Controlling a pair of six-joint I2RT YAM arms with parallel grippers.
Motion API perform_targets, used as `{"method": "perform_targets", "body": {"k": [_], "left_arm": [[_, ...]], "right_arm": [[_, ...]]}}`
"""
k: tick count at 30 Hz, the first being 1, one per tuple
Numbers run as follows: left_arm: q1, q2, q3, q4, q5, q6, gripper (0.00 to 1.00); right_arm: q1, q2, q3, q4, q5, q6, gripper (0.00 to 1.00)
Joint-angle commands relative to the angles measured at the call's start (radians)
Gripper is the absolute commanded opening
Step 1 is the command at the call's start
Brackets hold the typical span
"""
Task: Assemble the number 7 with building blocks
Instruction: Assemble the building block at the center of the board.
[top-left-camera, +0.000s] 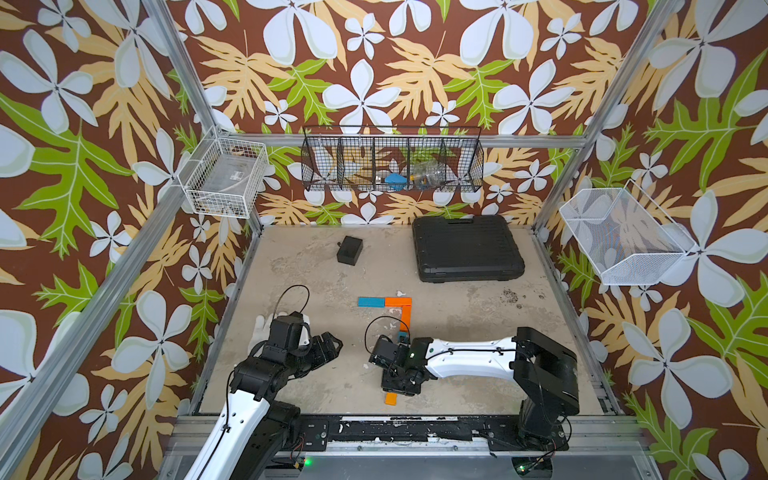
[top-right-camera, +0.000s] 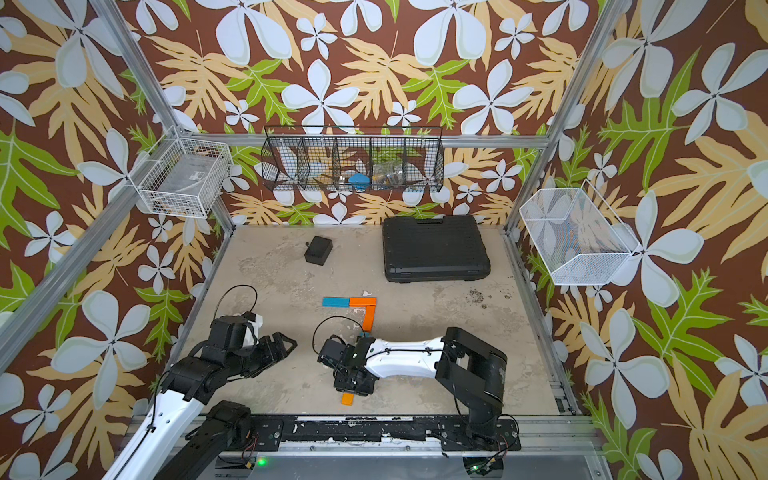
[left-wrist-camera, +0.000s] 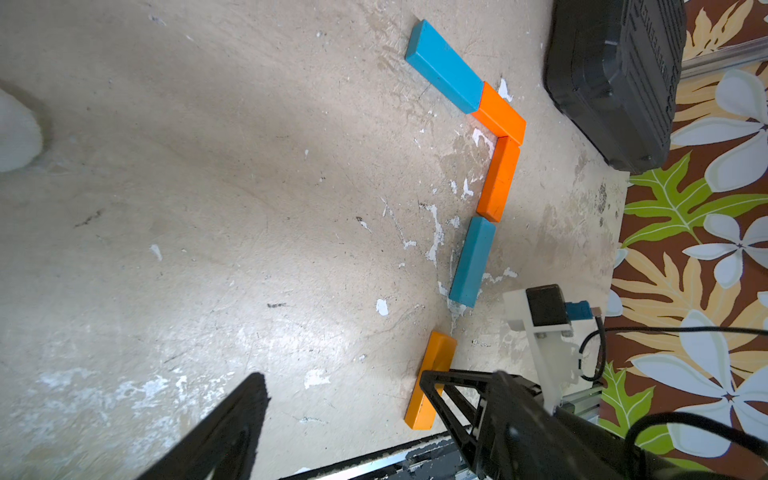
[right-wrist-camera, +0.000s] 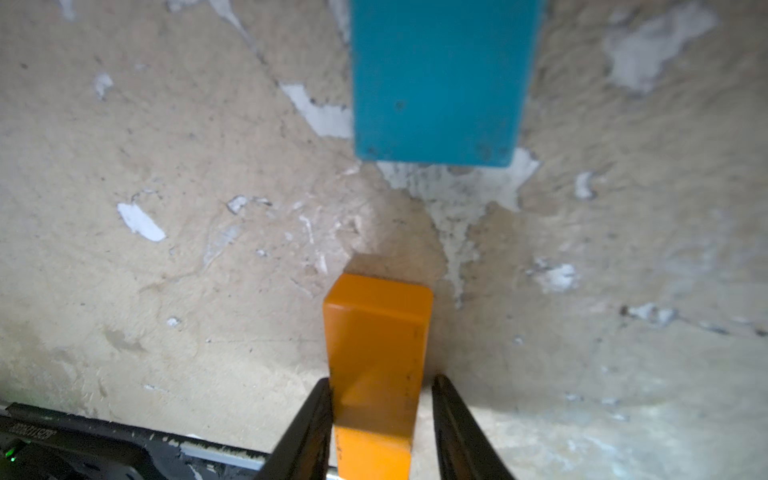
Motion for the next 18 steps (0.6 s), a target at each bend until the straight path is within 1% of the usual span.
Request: {"method": "perform_targets", "body": {"k": [1, 11, 18], "left_arm": [[0.002, 0.005, 0.009, 0.014, 0.012, -0.008, 0.86], [0.002, 0.013, 0.024, 0.024, 0.012, -0.016, 0.86], [0.001, 0.010, 0.021, 0.025, 0.012, -0.020, 0.86]], "right_arm": [[-0.014, -0.002, -0.020, -0.088, 0.040, -0.010, 0.43], [-0.044, -0.003, -0.021, -0.088, 0.040, -0.036, 0.41], [-0.068, 0.015, 0.004, -0.075, 0.038, -0.067, 0.36]]}}
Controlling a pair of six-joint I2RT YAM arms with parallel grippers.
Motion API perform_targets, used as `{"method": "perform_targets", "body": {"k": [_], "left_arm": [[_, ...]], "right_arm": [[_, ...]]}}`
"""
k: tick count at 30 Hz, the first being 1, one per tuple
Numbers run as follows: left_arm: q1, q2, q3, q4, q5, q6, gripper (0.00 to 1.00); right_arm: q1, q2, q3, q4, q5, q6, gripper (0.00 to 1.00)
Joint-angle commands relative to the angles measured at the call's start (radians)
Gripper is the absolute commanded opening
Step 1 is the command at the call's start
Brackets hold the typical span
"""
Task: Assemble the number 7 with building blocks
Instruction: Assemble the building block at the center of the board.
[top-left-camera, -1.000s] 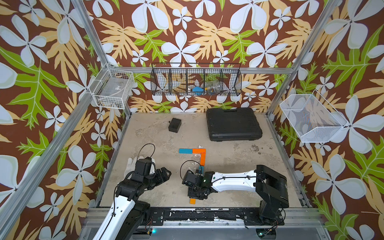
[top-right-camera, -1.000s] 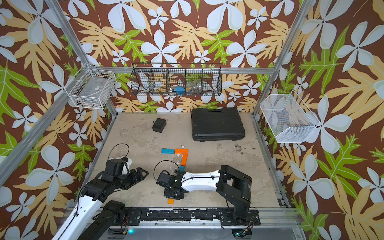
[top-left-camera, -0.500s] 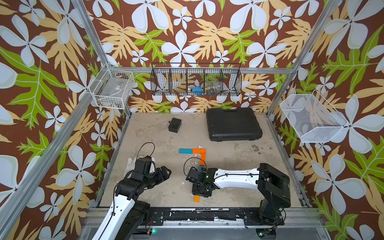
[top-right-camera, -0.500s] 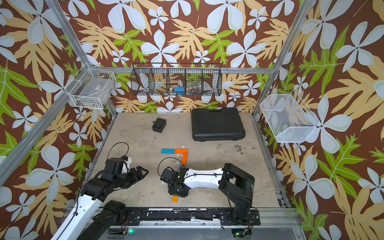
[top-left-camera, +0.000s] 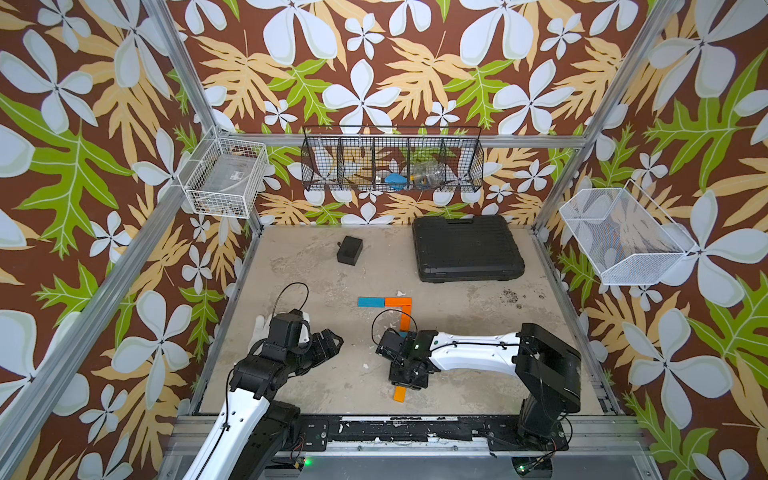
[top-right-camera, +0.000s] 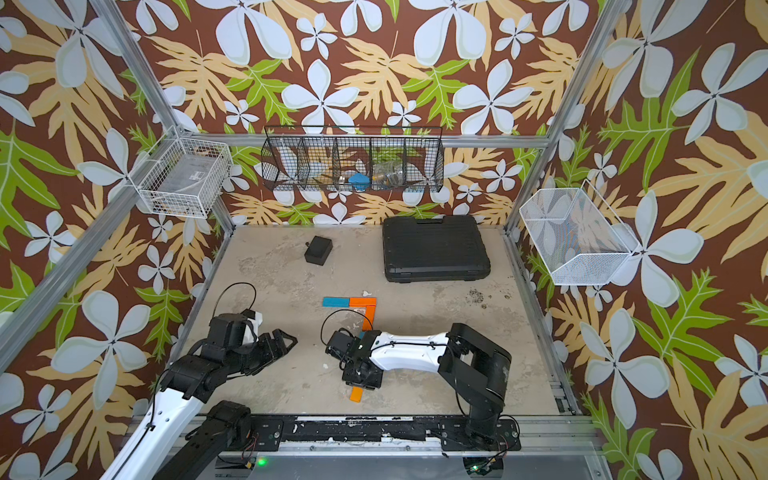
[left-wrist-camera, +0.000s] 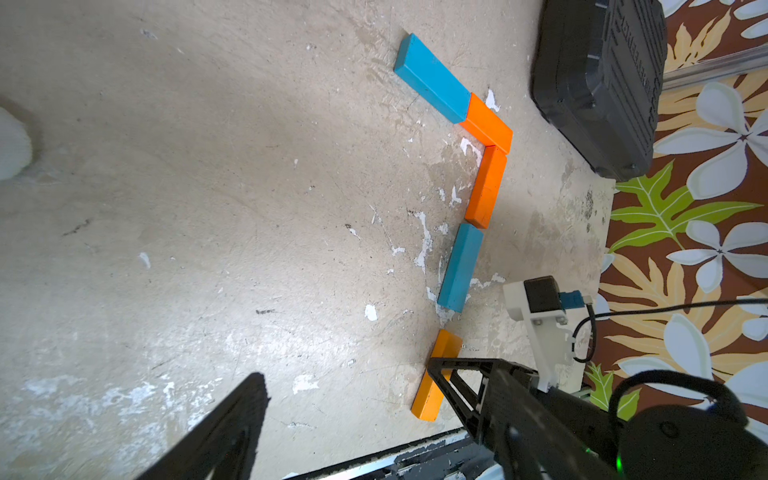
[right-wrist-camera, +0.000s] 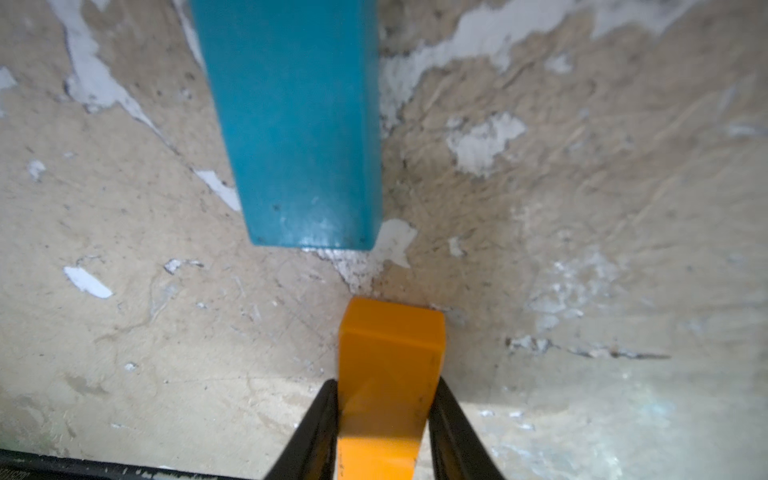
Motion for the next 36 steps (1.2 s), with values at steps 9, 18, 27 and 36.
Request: {"method": "perform_targets", "body": {"k": [9, 18, 27, 36], "left_arm": [[0.002, 0.015, 0.005, 0.020, 0.008, -0.002, 0.86], [0.002, 0.021, -0.001, 0.023, 0.009, 0.003, 0.86], [0.002, 0.026, 0.001, 0.028, 0.009, 0.003, 0.86], [0.002, 0.039, -0.001, 0.041, 0.013, 0.003, 0.86]], "right_arm": [[-0.017, 0.048, 0.041, -0.033, 0.032, -0.046, 0.35], [-0.025, 0.069, 0.061, -0.027, 0.022, -0.047, 0.33], [-0.028, 0.072, 0.078, -0.027, 0.022, -0.054, 0.33], [-0.028, 0.067, 0.090, -0.030, 0.016, -0.053, 0.32]]}}
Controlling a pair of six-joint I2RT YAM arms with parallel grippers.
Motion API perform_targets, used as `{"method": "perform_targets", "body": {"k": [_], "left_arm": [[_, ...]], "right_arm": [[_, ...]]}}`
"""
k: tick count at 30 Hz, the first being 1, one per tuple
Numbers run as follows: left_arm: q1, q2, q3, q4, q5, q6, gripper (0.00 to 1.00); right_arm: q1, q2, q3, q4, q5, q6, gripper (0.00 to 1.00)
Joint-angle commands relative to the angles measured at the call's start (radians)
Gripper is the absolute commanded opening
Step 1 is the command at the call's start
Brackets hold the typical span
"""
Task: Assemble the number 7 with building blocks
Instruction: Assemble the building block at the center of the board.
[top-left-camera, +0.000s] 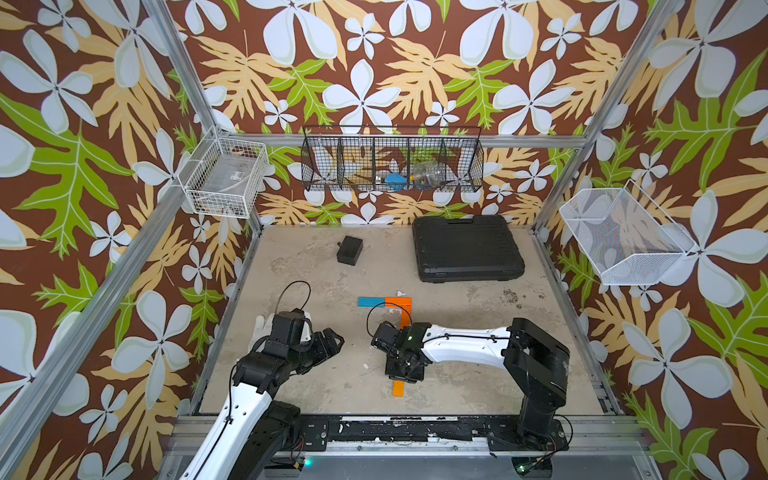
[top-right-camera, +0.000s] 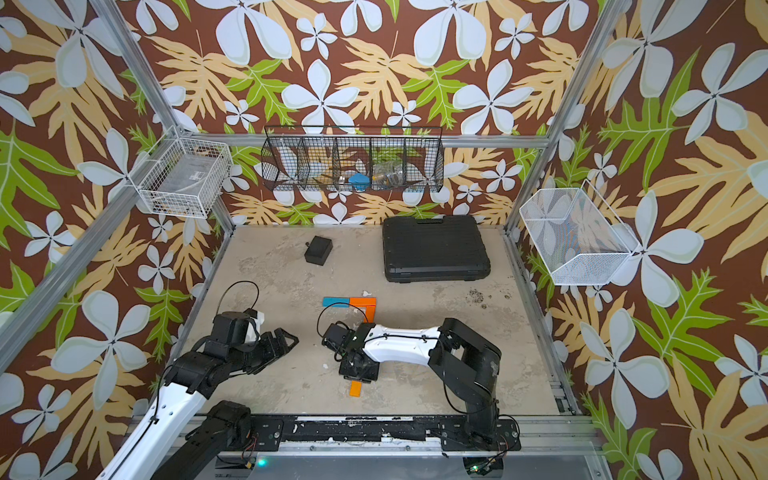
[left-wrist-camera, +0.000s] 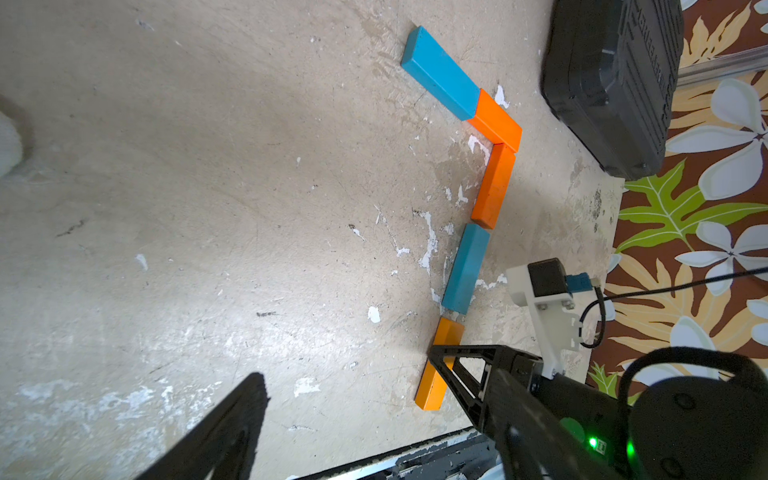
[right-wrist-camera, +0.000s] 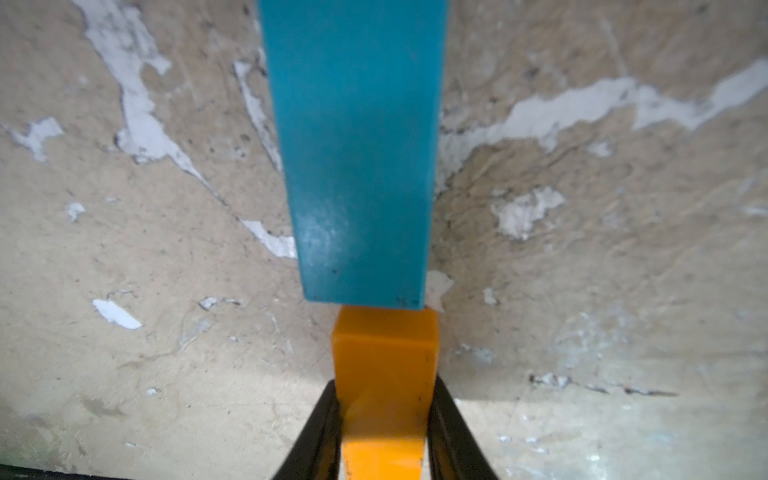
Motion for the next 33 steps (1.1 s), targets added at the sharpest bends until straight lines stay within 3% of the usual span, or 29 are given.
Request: {"method": "perform_targets", "body": {"k": [1, 24, 33], "left_arm": [[0.002, 0.005, 0.001, 0.022, 0.010, 0.003, 0.86], [0.002, 0.012, -0.014, 0.033, 0.025, 0.015, 0.87], [0.002, 0.014, -0.017, 0.035, 0.025, 0.020, 0.87]], "right_arm": [[-0.001, 0.004, -0.001, 0.014, 0.027, -0.002, 0.32], [-0.004, 0.052, 0.038, -0.011, 0.032, -0.062, 0.30], [-0.019, 0.022, -0.049, 0.058, -0.010, -0.011, 0.30]]}}
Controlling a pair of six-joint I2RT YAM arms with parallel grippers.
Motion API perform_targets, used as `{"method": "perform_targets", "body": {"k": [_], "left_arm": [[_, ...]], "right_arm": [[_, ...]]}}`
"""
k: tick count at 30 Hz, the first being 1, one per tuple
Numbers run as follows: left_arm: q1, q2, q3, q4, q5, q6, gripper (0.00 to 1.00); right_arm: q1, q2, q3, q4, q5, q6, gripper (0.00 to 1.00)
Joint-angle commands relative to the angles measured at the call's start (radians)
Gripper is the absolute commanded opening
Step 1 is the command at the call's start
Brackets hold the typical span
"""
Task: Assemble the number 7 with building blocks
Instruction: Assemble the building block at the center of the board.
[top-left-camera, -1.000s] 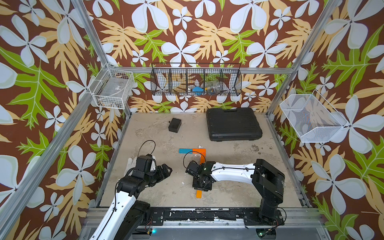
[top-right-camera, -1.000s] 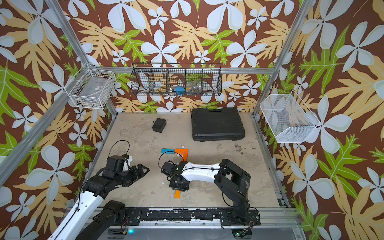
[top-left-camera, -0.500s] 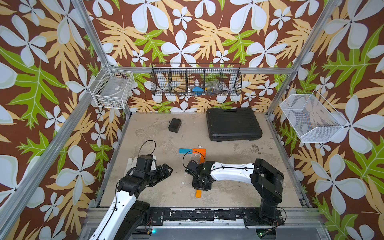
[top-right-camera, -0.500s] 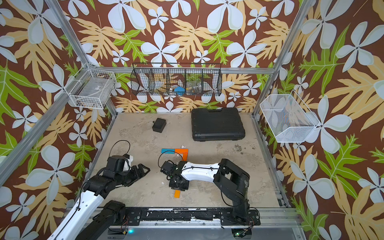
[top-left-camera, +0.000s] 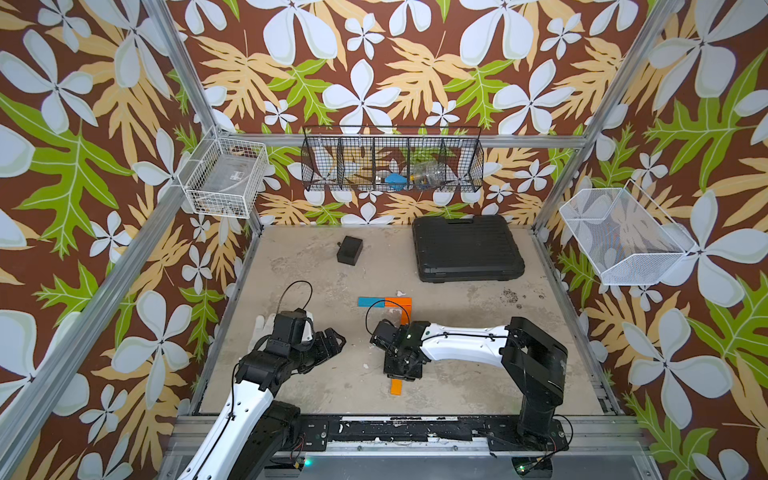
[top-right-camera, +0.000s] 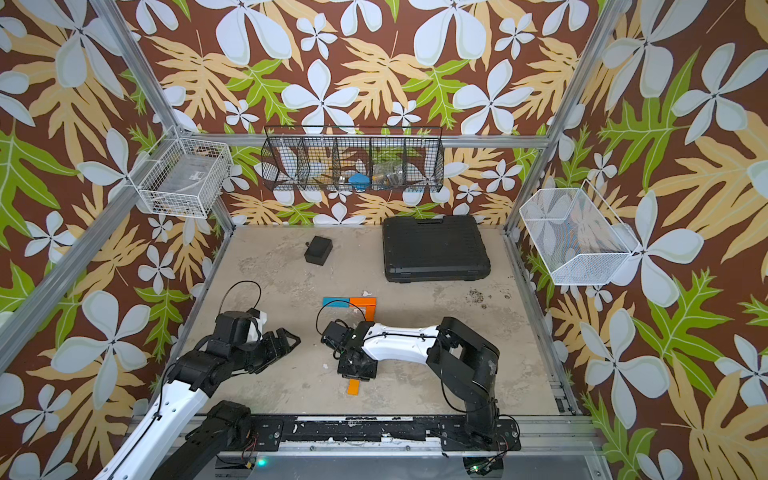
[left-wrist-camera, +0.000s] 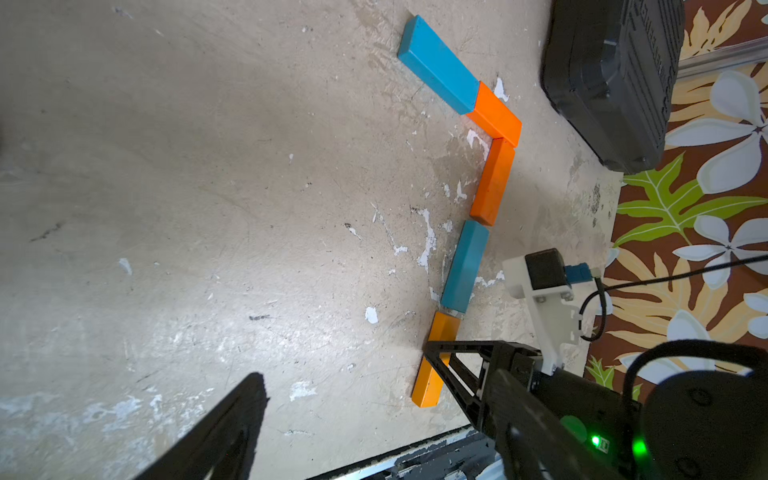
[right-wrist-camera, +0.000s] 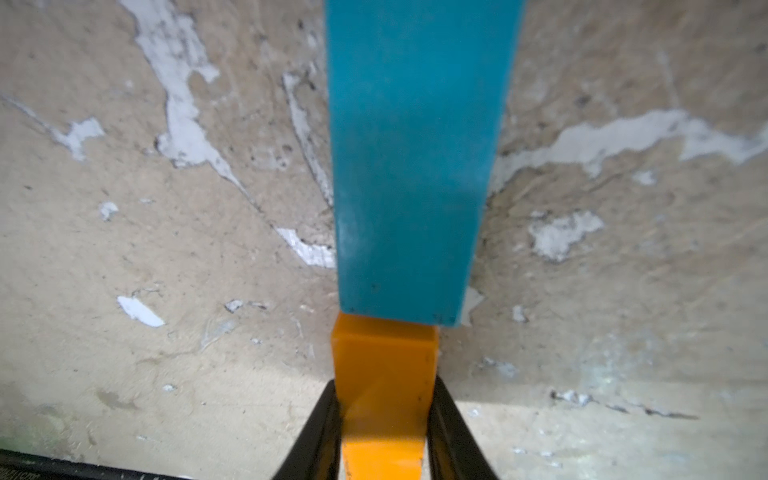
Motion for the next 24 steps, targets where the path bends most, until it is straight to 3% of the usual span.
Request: {"method": "perform_targets", "body": {"k": [1, 24], "left_arm": [[0.002, 0.000, -0.002, 0.011, 0.007, 0.016, 0.87], [0.000, 0.018, -0.005, 0.035, 0.015, 0.016, 0.87]], "right_arm": [[-0.008, 0.010, -0.044, 0.030, 0.007, 0.032, 0.29], [-0.011, 0.018, 0.041, -0.132, 0.108, 0.047, 0.29]]}}
